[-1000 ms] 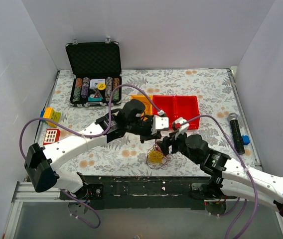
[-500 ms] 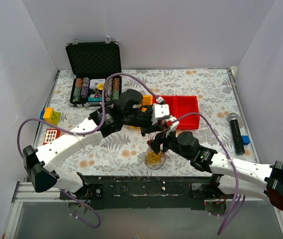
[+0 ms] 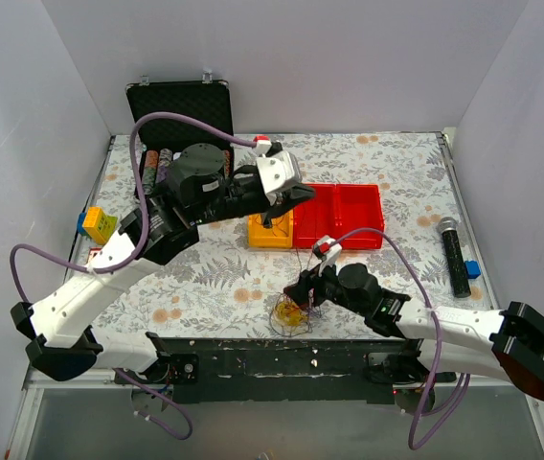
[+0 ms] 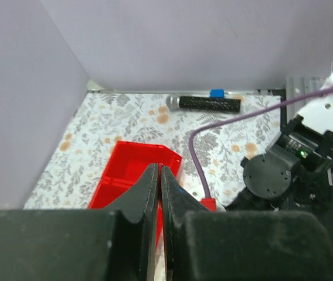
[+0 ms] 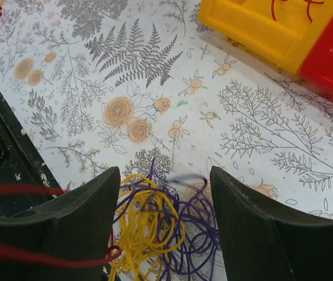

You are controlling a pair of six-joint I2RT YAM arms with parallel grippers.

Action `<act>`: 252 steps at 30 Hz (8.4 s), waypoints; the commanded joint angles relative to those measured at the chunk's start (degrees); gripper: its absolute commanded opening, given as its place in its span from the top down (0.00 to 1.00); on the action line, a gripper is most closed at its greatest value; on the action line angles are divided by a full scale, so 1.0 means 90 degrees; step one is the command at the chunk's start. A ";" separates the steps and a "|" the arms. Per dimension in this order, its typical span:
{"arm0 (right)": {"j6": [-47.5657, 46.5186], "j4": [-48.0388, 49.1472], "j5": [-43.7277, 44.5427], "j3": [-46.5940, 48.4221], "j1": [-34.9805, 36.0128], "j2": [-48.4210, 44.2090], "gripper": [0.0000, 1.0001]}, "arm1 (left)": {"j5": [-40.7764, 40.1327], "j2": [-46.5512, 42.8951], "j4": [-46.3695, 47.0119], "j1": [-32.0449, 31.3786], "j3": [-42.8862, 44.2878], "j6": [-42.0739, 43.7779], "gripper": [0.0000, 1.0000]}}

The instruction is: Untangle the cables

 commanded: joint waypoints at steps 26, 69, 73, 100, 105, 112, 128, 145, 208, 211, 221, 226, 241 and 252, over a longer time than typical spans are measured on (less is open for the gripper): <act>0.0466 -0.0326 -0.0117 -0.0755 0.0026 0.0130 0.32 | -0.2199 0.0293 0.3676 -0.0013 0.2233 0.1431 1.00; 0.0641 -0.1303 0.0215 -0.1019 0.0026 -0.1492 0.50 | -0.3879 0.0225 0.4897 0.1637 -0.2717 -0.0453 1.00; 0.0681 -0.1293 0.0254 -0.1029 0.0026 -0.1472 0.50 | -0.3342 0.0371 0.5355 0.1666 -0.3165 0.0034 1.00; 0.0798 -0.1566 0.0400 -0.1166 0.0026 -0.1902 0.51 | -0.3594 0.1660 0.5453 0.1676 -0.3215 0.0514 1.00; 0.0788 -0.1634 0.0410 -0.1097 0.0026 -0.1931 0.52 | -0.3693 0.2001 0.5640 0.1676 -0.3323 0.0651 1.00; 0.0807 -0.1811 0.0469 -0.0950 0.0026 -0.1843 0.55 | -0.4258 0.2422 0.4614 0.1666 -0.3313 0.0719 1.00; 0.0837 -0.1850 0.0410 -0.0882 0.0026 -0.1765 0.58 | -0.4064 0.4180 0.2193 0.1676 -0.1429 0.0124 1.00; 0.0769 -0.1732 0.0322 -0.0863 0.0016 -0.1570 0.59 | -0.4248 0.3917 0.2699 0.1666 -0.2999 0.0884 1.00; 0.0495 -0.2358 0.0225 -0.0921 0.0016 -0.2693 0.60 | 0.2343 0.1533 0.1469 0.0134 -0.4202 0.2241 0.36; 0.0407 -0.2328 0.0166 -0.0902 0.0026 -0.2615 0.61 | 0.2265 0.1719 0.1547 0.0094 -0.4163 0.2262 0.51; 0.0339 -0.2328 0.0108 -0.0931 0.0016 -0.2712 0.63 | 0.1952 0.2442 0.1987 0.0035 -0.4036 0.2789 0.85; 0.0329 -0.2328 0.0098 -0.0960 0.0016 -0.2703 0.64 | 0.1991 0.2491 0.2026 0.0026 -0.4007 0.2848 0.80; 0.0202 -0.2230 -0.0098 -0.0824 0.0035 -0.2595 0.67 | 0.2098 0.2413 0.2104 0.0006 -0.4016 0.2926 0.74; -0.0042 -0.2601 0.0068 -0.0346 0.0026 -0.2673 0.65 | 0.1816 0.2062 0.2065 -0.0023 -0.4144 0.2830 1.00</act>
